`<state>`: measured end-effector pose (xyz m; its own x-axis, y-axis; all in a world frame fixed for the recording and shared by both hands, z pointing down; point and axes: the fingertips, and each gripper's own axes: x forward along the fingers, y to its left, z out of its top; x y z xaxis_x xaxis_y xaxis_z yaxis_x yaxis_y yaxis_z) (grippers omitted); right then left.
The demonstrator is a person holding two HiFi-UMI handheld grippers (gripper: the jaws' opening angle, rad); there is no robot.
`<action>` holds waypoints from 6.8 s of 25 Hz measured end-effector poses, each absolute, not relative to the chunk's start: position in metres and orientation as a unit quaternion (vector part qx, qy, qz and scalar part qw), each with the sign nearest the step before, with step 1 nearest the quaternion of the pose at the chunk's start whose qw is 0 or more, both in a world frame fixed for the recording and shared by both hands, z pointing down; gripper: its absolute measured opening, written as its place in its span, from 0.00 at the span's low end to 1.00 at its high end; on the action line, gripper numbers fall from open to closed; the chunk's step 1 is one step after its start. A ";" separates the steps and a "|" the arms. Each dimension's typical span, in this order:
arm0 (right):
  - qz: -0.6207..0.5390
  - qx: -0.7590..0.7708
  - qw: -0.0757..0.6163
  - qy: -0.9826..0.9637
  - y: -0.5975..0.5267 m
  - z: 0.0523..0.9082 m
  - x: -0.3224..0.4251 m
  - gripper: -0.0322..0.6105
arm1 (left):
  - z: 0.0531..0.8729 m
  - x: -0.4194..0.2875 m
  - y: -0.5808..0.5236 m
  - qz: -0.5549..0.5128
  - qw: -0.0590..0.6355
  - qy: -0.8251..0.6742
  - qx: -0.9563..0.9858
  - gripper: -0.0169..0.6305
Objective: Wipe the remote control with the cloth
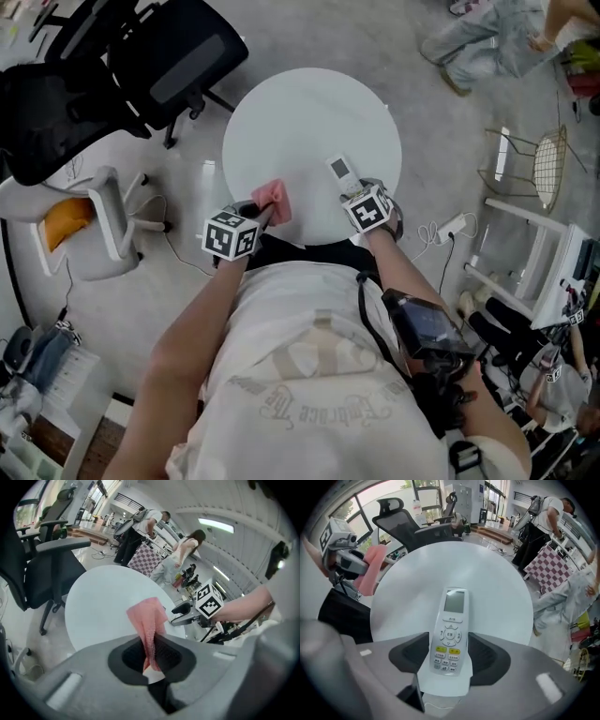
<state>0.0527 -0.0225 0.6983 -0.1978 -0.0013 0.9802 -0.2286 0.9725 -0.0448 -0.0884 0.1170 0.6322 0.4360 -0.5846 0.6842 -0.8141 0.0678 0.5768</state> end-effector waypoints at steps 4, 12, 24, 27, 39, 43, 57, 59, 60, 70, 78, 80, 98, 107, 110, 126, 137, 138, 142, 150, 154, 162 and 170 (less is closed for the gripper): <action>0.078 0.079 0.647 -0.755 -0.023 0.698 0.055 0.45 | 0.631 -0.094 0.128 0.092 0.516 -0.538 0.660 0.05; 0.086 0.063 0.656 -0.748 -0.023 0.707 0.063 0.42 | 0.625 -0.106 0.141 0.057 0.511 -0.564 0.647 0.05; 0.358 0.132 0.462 -0.801 -0.006 0.672 0.050 0.41 | 0.612 -0.117 0.126 0.010 0.507 -0.536 0.675 0.05; 0.417 0.125 0.374 -0.819 -0.006 0.653 0.044 0.41 | 0.602 -0.105 0.114 -0.008 0.505 -0.512 0.695 0.05; 0.516 -0.016 0.010 -0.856 -0.016 0.487 0.012 0.41 | 0.506 -0.027 0.056 -0.140 0.479 -0.333 0.800 0.05; 0.509 -0.050 -0.043 -0.858 -0.011 0.451 0.013 0.41 | 0.481 -0.003 0.054 -0.158 0.466 -0.270 0.828 0.05; 0.491 -0.156 -0.010 -0.857 0.054 0.432 0.014 0.41 | 0.456 -0.007 0.037 -0.178 0.440 -0.273 0.837 0.05; 0.489 -0.160 0.000 -0.857 0.060 0.436 0.014 0.41 | 0.447 -0.015 0.029 -0.196 0.432 -0.279 0.835 0.05; 0.489 -0.162 0.006 -0.857 0.063 0.438 0.013 0.41 | 0.442 -0.020 0.025 -0.206 0.427 -0.281 0.834 0.05; 0.479 -0.174 0.037 -0.859 0.081 0.445 0.005 0.41 | 0.411 -0.052 0.013 -0.250 0.412 -0.285 0.829 0.05; 0.490 -0.160 0.011 -0.857 0.051 0.442 -0.002 0.41 | 0.451 -0.026 0.033 -0.206 0.468 -0.283 0.812 0.05; 0.497 -0.156 0.008 -0.854 0.043 0.446 -0.005 0.41 | 0.462 -0.026 0.035 -0.195 0.479 -0.295 0.803 0.05; 0.504 -0.027 0.251 -0.826 -0.057 0.605 0.009 0.41 | 0.567 -0.001 0.040 -0.117 0.590 -0.437 0.669 0.05; 0.340 -0.024 0.479 -0.809 -0.053 0.683 0.008 0.41 | 0.568 -0.026 0.056 -0.160 0.578 -0.520 0.608 0.05; 0.246 -0.031 0.539 -0.805 -0.048 0.695 0.006 0.41 | 0.564 -0.031 0.068 -0.164 0.574 -0.540 0.593 0.05; 0.071 -0.078 0.551 -0.828 -0.050 0.688 0.003 0.44 | 0.555 -0.001 0.094 -0.165 0.561 -0.586 0.561 0.05; 0.092 0.050 0.453 -0.886 -0.079 0.614 0.032 0.06 | 0.539 -0.020 0.097 -0.115 0.504 -0.585 0.625 0.05; 0.105 0.065 0.441 -0.889 -0.081 0.605 0.036 0.06 | 0.535 -0.023 0.096 -0.109 0.496 -0.585 0.633 0.05; 0.144 0.101 0.379 -0.908 -0.078 0.563 0.047 0.06 | 0.522 -0.031 0.101 -0.079 0.460 -0.587 0.661 0.05; 0.181 0.104 0.244 -0.947 -0.024 0.484 0.058 0.06 | 0.492 -0.041 0.118 -0.063 0.384 -0.581 0.715 0.05; 0.183 0.113 0.200 -0.956 0.004 0.460 0.064 0.06 | 0.479 -0.041 0.122 -0.053 0.358 -0.565 0.741 0.05; 0.174 0.128 0.176 -0.960 0.049 0.454 0.089 0.06 | 0.474 -0.009 0.133 -0.036 0.338 -0.525 0.780 0.05; 0.173 0.149 0.168 -0.959 0.067 0.448 0.115 0.06 | 0.471 0.014 0.145 -0.023 0.335 -0.505 0.795 0.05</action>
